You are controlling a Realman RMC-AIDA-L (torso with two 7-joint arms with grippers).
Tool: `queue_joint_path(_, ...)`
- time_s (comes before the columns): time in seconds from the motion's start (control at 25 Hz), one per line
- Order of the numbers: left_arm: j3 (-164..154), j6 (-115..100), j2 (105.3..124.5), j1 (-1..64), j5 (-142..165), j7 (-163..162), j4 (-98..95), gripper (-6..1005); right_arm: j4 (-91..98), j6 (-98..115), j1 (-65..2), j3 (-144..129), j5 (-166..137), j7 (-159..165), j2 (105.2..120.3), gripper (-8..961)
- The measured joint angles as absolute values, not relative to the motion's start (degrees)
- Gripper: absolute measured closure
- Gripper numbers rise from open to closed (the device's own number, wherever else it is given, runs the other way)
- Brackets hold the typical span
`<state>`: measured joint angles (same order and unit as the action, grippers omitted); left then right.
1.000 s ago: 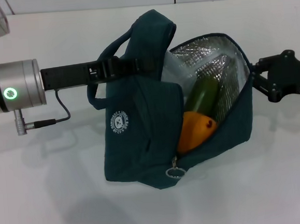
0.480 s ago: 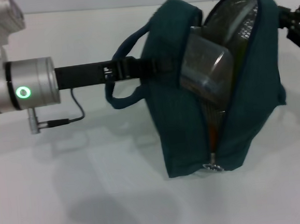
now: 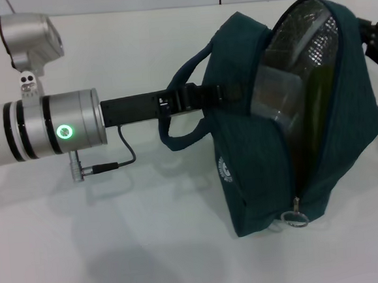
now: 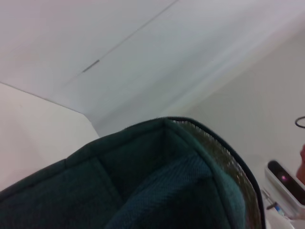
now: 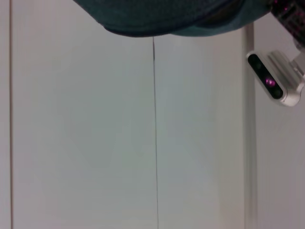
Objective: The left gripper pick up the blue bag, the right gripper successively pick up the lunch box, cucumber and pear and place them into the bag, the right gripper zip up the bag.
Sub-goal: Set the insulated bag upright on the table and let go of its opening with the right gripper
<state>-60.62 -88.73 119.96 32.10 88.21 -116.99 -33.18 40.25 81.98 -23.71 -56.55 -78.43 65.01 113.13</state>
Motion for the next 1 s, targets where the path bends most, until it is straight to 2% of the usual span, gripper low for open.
queue_joint_path(0.24,-60.60,-87.20,119.87,30.80,87.61,-115.25,-32.27,954,39.90,80.23,-24.82,-56.60,-80.73,64.97,113.71,892)
queue_joint_path(1.0,-60.51,-83.52,119.72,29.87,87.71,-113.56,-28.71,954,38.40,79.56,-24.27,-56.43,-80.76,64.40,114.02,857)
